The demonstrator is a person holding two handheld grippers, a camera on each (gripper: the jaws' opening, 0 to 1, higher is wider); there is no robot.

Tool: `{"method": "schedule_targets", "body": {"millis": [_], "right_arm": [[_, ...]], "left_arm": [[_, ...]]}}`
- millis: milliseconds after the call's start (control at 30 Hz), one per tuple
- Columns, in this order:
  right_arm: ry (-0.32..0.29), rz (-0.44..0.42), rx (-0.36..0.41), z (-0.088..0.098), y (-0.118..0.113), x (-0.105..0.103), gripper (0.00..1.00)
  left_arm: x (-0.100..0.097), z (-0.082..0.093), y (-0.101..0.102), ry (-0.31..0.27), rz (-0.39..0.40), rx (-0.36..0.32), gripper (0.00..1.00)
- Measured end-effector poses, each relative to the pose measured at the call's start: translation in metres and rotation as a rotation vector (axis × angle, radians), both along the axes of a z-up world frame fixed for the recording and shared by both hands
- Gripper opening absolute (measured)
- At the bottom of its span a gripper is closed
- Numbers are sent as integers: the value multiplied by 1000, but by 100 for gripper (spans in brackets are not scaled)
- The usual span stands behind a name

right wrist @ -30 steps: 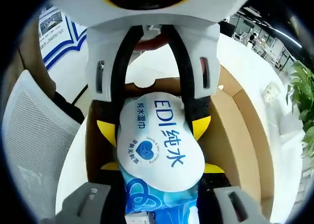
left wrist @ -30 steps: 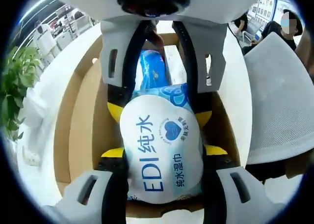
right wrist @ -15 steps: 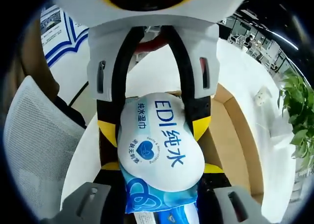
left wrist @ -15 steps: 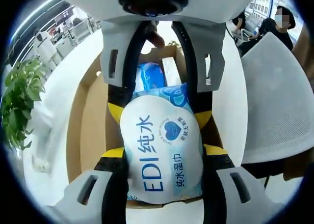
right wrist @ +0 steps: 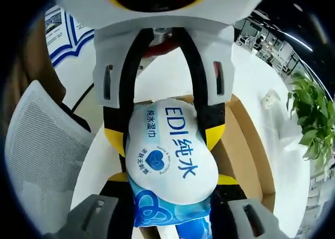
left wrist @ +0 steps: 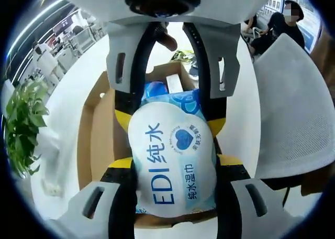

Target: Operate the shoe box by opening the lid, removing the specified soft item, and placing it in the target area until the item is outside and the box remains undamaged.

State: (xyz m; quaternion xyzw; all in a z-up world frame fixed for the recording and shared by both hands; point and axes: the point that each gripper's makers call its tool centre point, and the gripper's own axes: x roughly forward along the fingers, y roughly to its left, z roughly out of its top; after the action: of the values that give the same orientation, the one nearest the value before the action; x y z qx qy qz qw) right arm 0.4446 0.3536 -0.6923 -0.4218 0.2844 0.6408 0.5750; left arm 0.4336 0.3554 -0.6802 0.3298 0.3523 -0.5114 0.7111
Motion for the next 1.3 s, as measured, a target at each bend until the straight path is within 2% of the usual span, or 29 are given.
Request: {"method": "schedule_targets", "body": {"millis": [200, 433, 733, 1300], "right_arm": [[-3, -30, 0, 4, -17, -2, 53], [-11, -78, 7, 11, -47, -2, 53], [-7, -128, -2, 11, -84, -5, 53], [-3, -224, 12, 13, -143, -6, 53]], "left_arm": [[-1, 4, -17, -4, -30, 3, 59], [0, 11, -46, -16, -79, 6, 59], [-2, 8, -83, -16, -132, 4, 59], [-3, 13, -139, -13, -224, 14, 59]]}}
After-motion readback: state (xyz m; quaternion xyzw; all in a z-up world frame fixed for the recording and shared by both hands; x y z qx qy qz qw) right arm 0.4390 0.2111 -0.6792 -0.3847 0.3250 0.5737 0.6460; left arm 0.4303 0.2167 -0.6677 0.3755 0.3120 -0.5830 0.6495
